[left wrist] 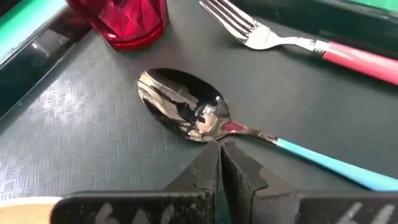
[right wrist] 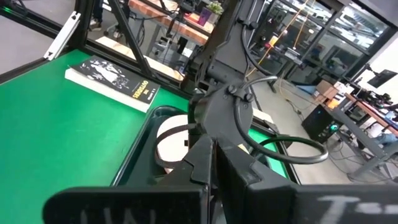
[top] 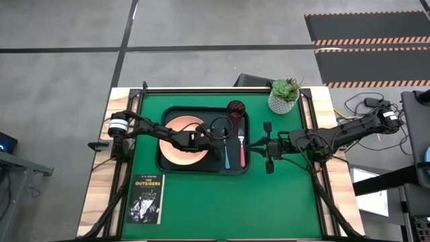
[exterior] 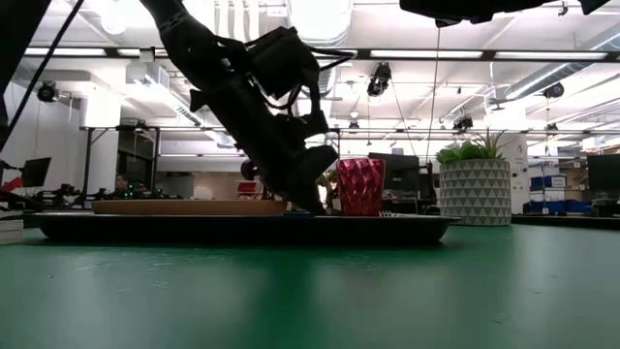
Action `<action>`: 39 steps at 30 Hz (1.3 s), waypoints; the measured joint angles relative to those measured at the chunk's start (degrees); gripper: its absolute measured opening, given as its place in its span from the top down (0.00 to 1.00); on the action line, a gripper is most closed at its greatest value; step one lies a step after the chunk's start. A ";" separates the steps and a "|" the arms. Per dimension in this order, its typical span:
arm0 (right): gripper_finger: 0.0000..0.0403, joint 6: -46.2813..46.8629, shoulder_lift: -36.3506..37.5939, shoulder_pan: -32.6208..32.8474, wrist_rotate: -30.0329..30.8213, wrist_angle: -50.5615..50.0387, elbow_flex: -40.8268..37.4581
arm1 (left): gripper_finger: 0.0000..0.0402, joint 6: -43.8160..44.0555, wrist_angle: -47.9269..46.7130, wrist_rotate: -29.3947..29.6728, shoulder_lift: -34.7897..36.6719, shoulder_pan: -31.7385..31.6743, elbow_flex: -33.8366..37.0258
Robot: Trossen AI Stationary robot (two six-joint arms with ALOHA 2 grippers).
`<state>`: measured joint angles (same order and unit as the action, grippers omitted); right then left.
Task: Pick and place plate/cup/fork/spoon on tray
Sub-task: Adjust the orange plate on the black tray, then return to Home Position
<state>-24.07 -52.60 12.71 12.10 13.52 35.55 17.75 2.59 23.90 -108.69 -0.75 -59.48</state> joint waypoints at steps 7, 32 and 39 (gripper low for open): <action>0.98 -0.08 0.00 0.00 0.00 0.00 0.01 | 1.00 1.47 0.56 0.01 -0.25 0.00 1.02; 0.98 -0.60 0.02 0.00 0.02 -2.33 0.04 | 1.00 -7.13 2.98 -0.02 11.09 6.64 1.51; 0.98 -2.10 0.09 0.00 -2.67 0.08 -1.52 | 1.00 -15.70 3.29 -0.06 22.82 14.54 7.32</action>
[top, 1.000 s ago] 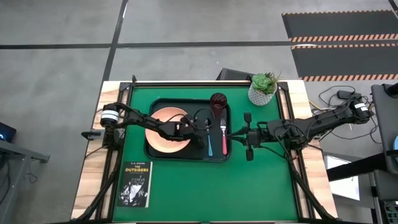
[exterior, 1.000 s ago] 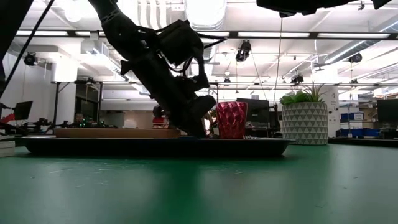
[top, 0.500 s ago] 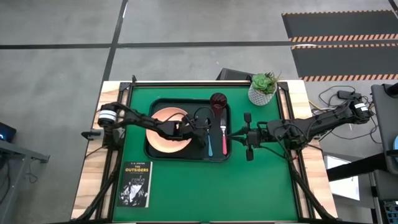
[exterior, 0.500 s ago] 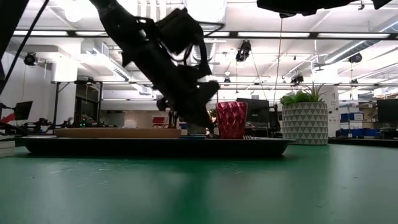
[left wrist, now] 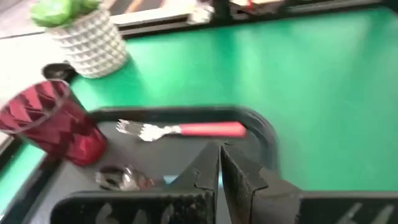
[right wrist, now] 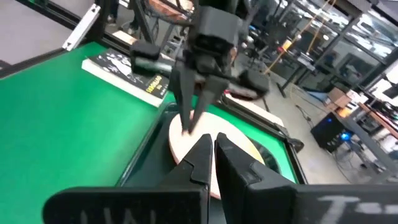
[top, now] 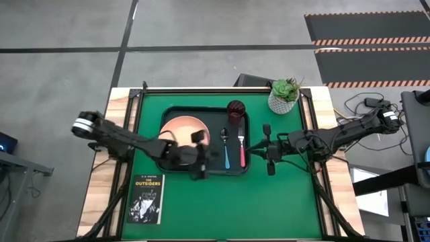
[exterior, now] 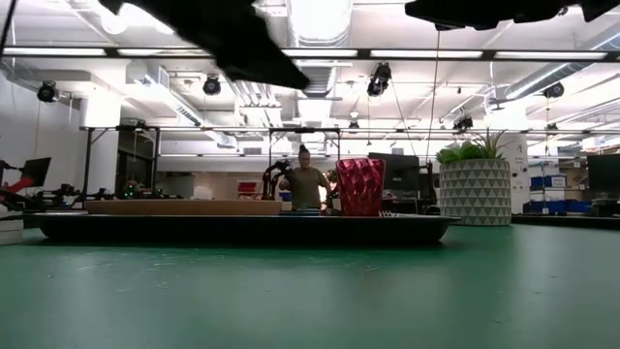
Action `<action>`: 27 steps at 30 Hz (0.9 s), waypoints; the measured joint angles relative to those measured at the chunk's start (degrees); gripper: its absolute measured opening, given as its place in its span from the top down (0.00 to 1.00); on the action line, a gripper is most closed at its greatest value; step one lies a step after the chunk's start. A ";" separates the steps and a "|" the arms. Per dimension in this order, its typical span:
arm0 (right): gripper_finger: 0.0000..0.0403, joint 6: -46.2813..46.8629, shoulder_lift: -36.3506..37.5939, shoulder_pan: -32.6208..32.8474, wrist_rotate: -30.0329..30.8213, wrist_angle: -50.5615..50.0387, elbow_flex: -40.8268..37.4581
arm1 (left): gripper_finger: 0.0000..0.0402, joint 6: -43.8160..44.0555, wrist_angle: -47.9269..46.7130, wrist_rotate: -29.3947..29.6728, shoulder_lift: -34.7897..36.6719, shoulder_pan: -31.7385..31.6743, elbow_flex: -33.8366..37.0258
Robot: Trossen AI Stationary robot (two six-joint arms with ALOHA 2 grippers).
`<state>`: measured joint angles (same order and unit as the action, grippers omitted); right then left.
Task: Pick and place plate/cup/fork/spoon on tray
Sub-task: Return to Home Position
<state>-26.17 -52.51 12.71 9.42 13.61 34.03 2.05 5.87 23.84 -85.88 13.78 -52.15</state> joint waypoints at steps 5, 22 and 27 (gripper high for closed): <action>0.98 -0.74 0.00 0.00 -0.39 3.81 -2.51 | 1.00 0.45 1.25 -0.22 8.98 4.23 7.39; 0.98 -0.92 -0.02 -0.37 -0.36 5.34 -3.05 | 1.00 0.54 16.64 -0.62 38.52 6.19 35.79; 0.98 -0.92 -0.02 -0.37 -0.34 5.33 -3.05 | 1.00 0.40 22.58 -0.62 44.61 6.14 42.87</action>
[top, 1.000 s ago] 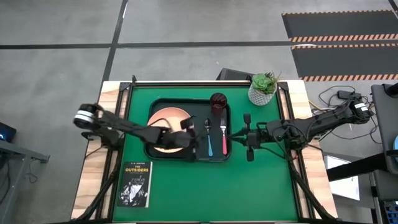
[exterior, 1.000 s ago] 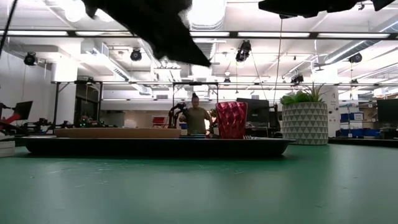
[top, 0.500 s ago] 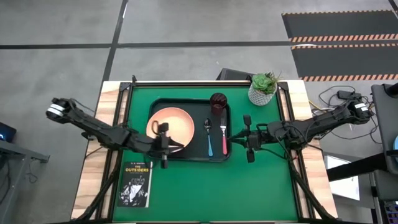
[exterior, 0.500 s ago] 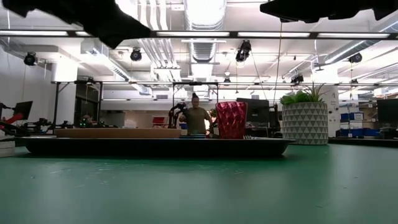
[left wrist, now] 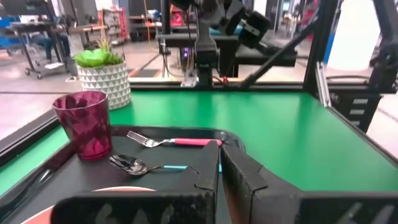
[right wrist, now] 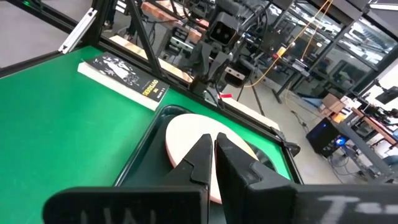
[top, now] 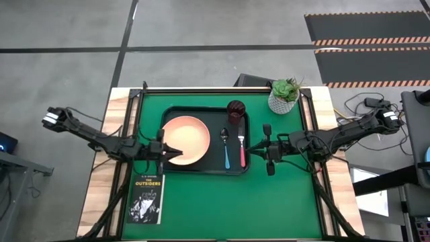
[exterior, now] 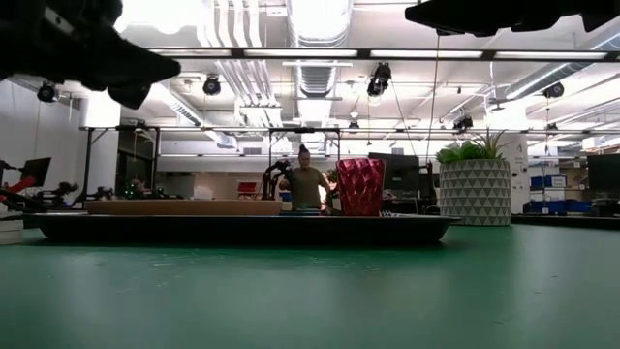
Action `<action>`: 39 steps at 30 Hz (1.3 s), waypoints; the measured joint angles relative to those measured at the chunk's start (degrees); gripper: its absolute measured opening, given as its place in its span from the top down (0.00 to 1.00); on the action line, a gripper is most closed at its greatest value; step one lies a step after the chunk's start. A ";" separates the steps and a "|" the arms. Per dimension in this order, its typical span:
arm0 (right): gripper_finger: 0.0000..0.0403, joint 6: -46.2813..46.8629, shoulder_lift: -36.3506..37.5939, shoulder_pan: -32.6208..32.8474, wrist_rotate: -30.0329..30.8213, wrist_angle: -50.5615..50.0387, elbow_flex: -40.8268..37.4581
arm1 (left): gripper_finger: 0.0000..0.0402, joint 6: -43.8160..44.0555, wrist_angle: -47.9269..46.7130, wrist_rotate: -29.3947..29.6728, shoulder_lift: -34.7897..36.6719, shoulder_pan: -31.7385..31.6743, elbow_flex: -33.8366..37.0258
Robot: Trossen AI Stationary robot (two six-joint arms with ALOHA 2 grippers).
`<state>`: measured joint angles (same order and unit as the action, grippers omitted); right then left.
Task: Pick and place plate/cup/fork/spoon on tray
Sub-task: Return to Home Position
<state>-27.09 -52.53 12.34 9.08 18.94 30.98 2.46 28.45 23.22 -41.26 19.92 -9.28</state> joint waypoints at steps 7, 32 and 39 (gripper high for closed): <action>0.98 0.00 -0.02 0.00 0.01 0.00 0.00 | 1.00 0.14 6.49 0.00 5.94 -0.07 7.24; 0.98 0.02 -0.02 0.00 -0.05 -0.22 -0.09 | 1.00 0.32 8.95 0.28 4.91 -0.07 8.92; 0.98 0.04 -0.02 0.00 -0.07 -0.37 -0.09 | 1.00 0.51 9.34 1.73 5.12 -0.09 8.94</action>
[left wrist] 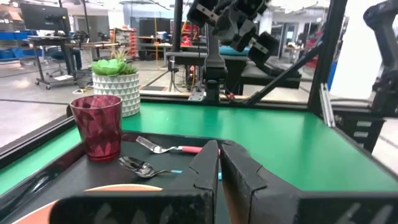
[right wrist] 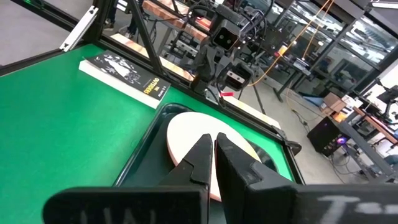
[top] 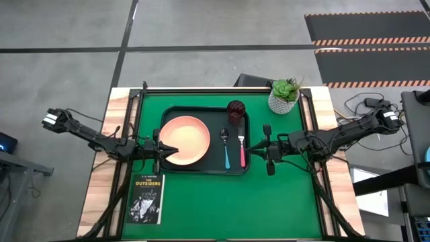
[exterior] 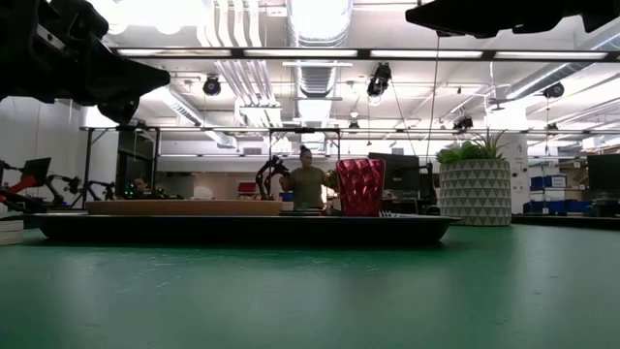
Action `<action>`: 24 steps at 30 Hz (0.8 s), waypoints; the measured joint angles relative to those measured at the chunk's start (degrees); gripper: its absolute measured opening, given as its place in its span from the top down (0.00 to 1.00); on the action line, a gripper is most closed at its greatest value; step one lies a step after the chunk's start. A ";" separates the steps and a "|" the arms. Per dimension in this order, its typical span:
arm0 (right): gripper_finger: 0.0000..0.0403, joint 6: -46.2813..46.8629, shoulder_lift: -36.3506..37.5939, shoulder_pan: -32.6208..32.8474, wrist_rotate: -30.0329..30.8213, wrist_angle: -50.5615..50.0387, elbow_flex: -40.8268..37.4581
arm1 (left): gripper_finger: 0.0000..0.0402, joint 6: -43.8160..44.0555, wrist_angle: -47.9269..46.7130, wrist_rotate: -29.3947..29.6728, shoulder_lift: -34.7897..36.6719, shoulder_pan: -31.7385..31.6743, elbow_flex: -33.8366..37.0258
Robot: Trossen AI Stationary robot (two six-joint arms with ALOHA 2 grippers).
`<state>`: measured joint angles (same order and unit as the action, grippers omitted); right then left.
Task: Pick and place plate/cup/fork/spoon on tray
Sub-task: Return to Home Position
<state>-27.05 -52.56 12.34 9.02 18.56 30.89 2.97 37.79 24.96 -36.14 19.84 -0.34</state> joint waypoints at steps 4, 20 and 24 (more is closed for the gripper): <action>0.98 -0.33 0.00 0.00 -0.44 0.00 -0.34 | 1.00 0.95 0.21 0.02 -0.34 0.00 0.04; 0.98 -0.63 0.07 0.00 -0.46 4.82 -3.52 | 1.00 1.13 0.72 0.02 -2.75 0.00 0.06; 0.98 0.52 0.07 0.00 -0.46 4.86 -4.09 | 1.00 1.15 0.77 0.02 -2.71 0.00 0.07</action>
<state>-26.53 -52.49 12.34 8.56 23.42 26.81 4.12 38.57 24.97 -38.85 19.84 -0.27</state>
